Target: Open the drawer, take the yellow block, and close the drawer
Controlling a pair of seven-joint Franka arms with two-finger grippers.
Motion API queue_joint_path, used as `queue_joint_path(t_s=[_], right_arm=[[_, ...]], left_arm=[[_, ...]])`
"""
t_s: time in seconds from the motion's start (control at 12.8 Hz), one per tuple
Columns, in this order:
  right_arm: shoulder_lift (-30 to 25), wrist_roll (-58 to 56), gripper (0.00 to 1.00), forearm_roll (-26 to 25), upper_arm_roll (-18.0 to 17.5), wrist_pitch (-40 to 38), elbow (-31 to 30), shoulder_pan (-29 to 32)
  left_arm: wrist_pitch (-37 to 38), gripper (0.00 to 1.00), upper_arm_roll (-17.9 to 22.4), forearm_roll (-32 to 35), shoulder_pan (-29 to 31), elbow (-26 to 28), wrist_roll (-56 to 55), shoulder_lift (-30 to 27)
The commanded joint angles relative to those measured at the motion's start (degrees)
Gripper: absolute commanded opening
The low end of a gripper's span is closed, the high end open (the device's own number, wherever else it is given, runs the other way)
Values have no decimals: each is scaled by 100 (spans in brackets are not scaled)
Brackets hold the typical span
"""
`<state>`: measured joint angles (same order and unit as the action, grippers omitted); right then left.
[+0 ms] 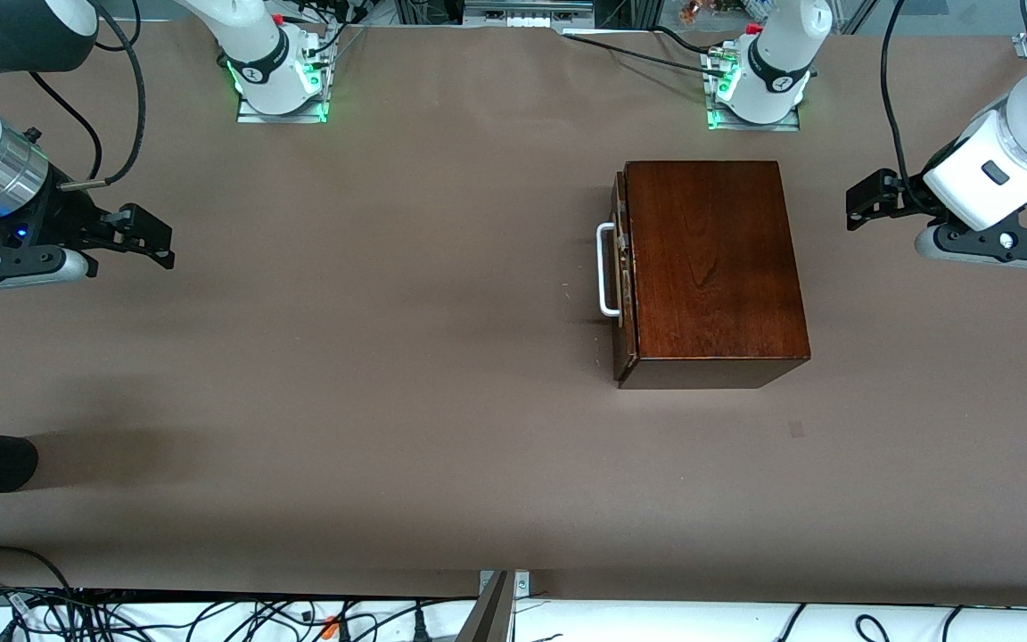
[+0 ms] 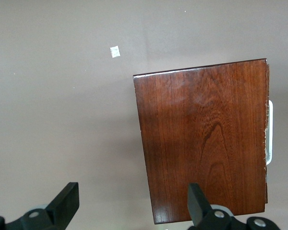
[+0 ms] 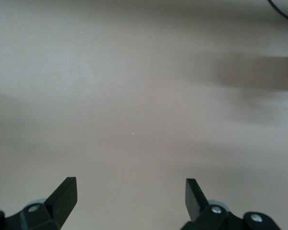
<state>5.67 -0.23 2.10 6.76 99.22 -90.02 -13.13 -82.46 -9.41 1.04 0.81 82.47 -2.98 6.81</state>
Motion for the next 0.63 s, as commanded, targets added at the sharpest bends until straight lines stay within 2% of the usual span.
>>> queue_joint_path(t_s=[0.0,0.55], right_arm=[[-49,67,100,115,0,-17,-33,-5],[-49,67,100,106,-8,-16,-24,-14]], left_arm=[[-33,100,-8,-42,7,6,-27,-4],[-15,100,71,-42,59,15,-27,119]])
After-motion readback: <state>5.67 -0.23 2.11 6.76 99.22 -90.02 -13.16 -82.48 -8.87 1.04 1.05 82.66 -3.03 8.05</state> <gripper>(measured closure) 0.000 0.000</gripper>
